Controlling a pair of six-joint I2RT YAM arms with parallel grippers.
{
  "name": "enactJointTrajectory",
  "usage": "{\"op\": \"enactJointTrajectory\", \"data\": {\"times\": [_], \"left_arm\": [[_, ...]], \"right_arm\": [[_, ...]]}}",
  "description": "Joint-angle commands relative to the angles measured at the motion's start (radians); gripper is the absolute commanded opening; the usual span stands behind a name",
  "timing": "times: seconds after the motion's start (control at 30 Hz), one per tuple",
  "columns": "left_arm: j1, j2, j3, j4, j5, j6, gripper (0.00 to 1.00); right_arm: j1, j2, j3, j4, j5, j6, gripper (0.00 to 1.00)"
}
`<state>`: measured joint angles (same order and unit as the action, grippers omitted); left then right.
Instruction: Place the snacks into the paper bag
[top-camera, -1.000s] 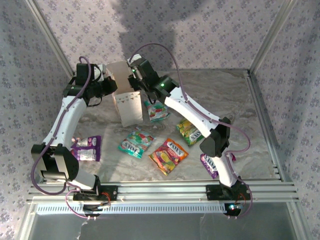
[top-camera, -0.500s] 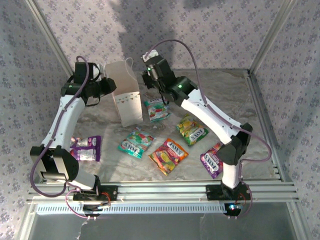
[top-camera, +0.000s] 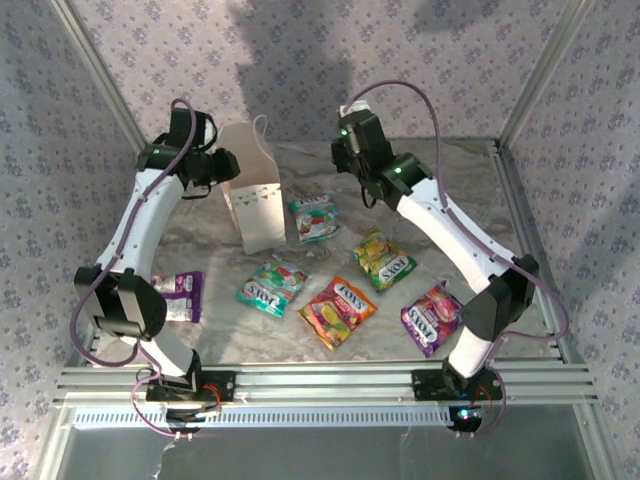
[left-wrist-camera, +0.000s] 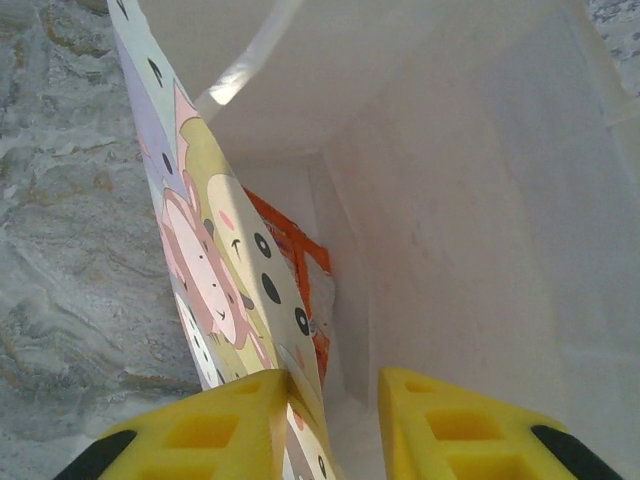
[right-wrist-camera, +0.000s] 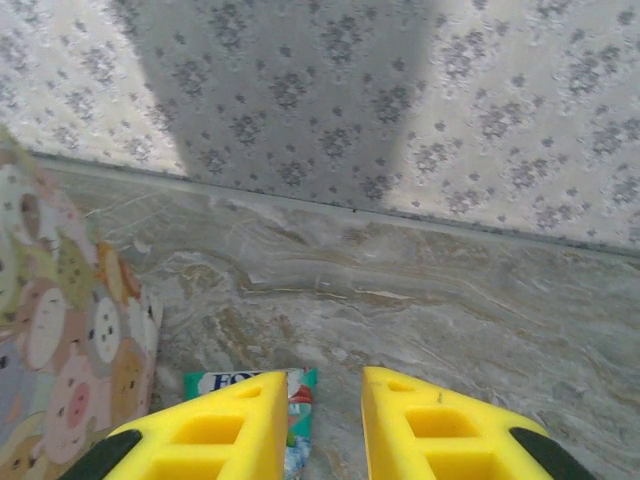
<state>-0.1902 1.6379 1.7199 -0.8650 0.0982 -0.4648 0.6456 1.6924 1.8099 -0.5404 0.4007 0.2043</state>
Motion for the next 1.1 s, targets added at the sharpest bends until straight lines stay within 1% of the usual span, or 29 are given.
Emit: {"op": "enactJointTrajectory", "data": {"times": [0.0,0.1,0.17,0.23,0.43,0.53,0.83,0.93,1.07], "left_arm": [[-0.006,0.015,0.042,-0.077,-0.055,-0.014,0.25],[-0.008,0.024,0.047,-0.069,-0.04,-0.005,0.16],[-0.014,0.035,0.058,-0.057,-0.005,0.022,0.1],[-0.023,0.046,0.074,-0.047,0.04,0.057,0.07],[-0.052,0.075,0.121,-0.018,0.124,0.207,0.08],[-0.054,0.083,0.129,-0.006,0.162,0.252,0.08],[-0.054,0.093,0.119,-0.043,0.16,0.32,0.08],[-0.051,0.081,0.101,-0.055,0.132,0.356,0.08],[-0.028,0.052,0.053,-0.046,0.129,0.366,0.08]], "right_arm": [[-0.016,-0.052,-0.037,0.028,-0.025,0.042,0.28],[-0.027,-0.07,-0.062,0.035,-0.025,0.046,0.28],[-0.036,-0.08,-0.077,0.039,-0.025,0.05,0.28],[-0.045,-0.089,-0.094,0.045,-0.026,0.056,0.28],[-0.07,-0.102,-0.135,0.033,-0.064,0.086,0.28],[-0.078,-0.108,-0.16,0.024,-0.075,0.102,0.29],[-0.123,-0.111,-0.234,0.002,-0.172,0.175,0.34],[-0.14,-0.096,-0.254,-0.001,-0.234,0.197,0.37],[-0.168,-0.059,-0.272,-0.006,-0.319,0.23,0.4]]}}
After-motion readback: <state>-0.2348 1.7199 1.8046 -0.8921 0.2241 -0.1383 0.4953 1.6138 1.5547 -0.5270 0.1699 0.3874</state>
